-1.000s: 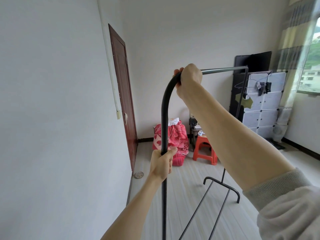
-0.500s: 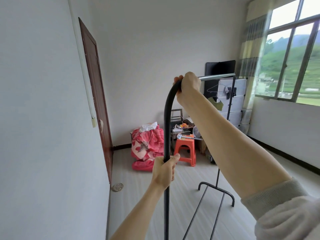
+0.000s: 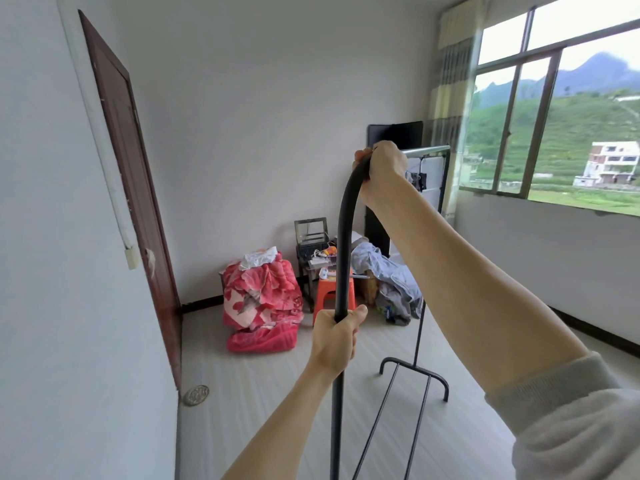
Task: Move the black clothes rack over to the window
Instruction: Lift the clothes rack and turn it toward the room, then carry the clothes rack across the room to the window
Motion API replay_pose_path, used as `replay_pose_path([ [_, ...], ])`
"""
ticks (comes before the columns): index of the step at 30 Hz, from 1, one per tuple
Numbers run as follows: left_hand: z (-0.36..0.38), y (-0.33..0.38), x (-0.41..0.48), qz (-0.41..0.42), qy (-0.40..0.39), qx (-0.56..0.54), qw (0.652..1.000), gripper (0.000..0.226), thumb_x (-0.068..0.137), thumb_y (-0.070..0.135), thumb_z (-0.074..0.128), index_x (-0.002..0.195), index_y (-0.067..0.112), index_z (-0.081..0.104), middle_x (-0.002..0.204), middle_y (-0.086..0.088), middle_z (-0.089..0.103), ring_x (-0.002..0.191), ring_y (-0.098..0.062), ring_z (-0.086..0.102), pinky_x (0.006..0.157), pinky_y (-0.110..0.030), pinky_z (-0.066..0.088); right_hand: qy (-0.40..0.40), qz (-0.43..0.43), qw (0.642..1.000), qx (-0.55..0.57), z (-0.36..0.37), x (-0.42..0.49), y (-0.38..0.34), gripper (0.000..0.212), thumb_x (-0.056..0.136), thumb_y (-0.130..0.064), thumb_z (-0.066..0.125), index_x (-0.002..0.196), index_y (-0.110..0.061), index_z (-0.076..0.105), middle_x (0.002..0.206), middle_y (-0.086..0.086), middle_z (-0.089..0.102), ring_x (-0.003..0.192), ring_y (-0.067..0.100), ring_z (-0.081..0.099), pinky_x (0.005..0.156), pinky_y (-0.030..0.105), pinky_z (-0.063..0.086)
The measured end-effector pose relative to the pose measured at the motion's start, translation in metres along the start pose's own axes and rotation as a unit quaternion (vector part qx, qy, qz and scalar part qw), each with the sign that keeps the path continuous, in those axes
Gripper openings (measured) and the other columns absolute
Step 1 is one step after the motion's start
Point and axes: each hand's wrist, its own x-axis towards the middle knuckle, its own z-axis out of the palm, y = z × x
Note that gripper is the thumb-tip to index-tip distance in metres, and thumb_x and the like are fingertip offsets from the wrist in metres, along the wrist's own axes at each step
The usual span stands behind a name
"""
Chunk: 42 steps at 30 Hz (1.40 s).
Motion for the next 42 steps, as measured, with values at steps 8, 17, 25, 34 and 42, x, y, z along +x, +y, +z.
replay_pose_path([
  [8, 0.030, -0.013, 0.056, -0.005, -0.038, 0.010, 0.999, 0.063, 0.096, 0.019, 0.061, 0.041, 0.027, 0.033, 0.039, 0.008, 0.027, 0.032, -0.010, 0.021, 0.038, -0.020, 0.020, 0.007, -0.036, 0.999, -0.022, -0.021, 0.062, -0.020, 0.017, 0.095, -0.003, 0.041, 0.084, -0.006, 0.053, 0.055, 0.006, 0.054, 0.030, 0.012, 0.054, 0.038, 0.018, 0.047],
  [17, 0.037, -0.032, 0.121, 0.022, -0.004, 0.061, 0.998, 0.058, 0.095, 0.051, 0.057, 0.051, 0.021, 0.033, 0.042, 0.003, 0.031, 0.039, -0.015, 0.028, 0.043, -0.028, 0.023, 0.061, -0.140, 0.923, -0.353, -0.137, 0.121, -0.011, 0.015, 0.097, -0.016, 0.054, 0.082, -0.016, 0.057, 0.071, 0.002, 0.061, 0.057, 0.014, 0.057, 0.050, 0.023, 0.052],
  [25, 0.047, -0.039, 0.185, 0.122, -0.121, 0.151, 0.973, 0.073, 0.084, 0.083, 0.024, 0.100, 0.015, 0.044, 0.068, 0.005, 0.055, 0.057, -0.004, 0.051, 0.059, -0.019, 0.045, 0.038, -0.070, 0.832, -0.550, -0.250, 0.114, 0.065, 0.009, 0.092, -0.011, 0.058, 0.092, -0.017, 0.065, 0.090, 0.010, 0.072, 0.078, 0.022, 0.067, 0.071, 0.043, 0.059],
  [34, 0.034, 0.003, 0.277, 0.233, -0.228, 0.212, 0.921, 0.048, 0.095, 0.005, 0.059, 0.137, 0.023, 0.047, 0.107, 0.012, 0.068, 0.088, 0.008, 0.065, 0.072, -0.014, 0.054, -0.027, 0.026, 0.707, -0.706, -0.259, 0.120, 0.140, 0.044, 0.081, -0.054, 0.058, 0.111, -0.022, 0.057, 0.106, 0.004, 0.073, 0.100, 0.022, 0.067, 0.088, 0.042, 0.054],
  [42, 0.076, 0.073, 0.310, 0.074, -0.227, -0.076, 0.968, 0.021, 0.099, 0.021, 0.052, 0.120, 0.015, 0.048, 0.078, -0.002, 0.058, 0.054, -0.012, 0.060, 0.055, -0.029, 0.052, 0.048, 0.014, 0.864, -0.501, -0.253, 0.162, 0.195, 0.051, 0.097, -0.016, 0.057, 0.047, -0.021, 0.050, 0.049, 0.001, 0.060, 0.057, 0.021, 0.071, 0.081, 0.043, 0.062],
])
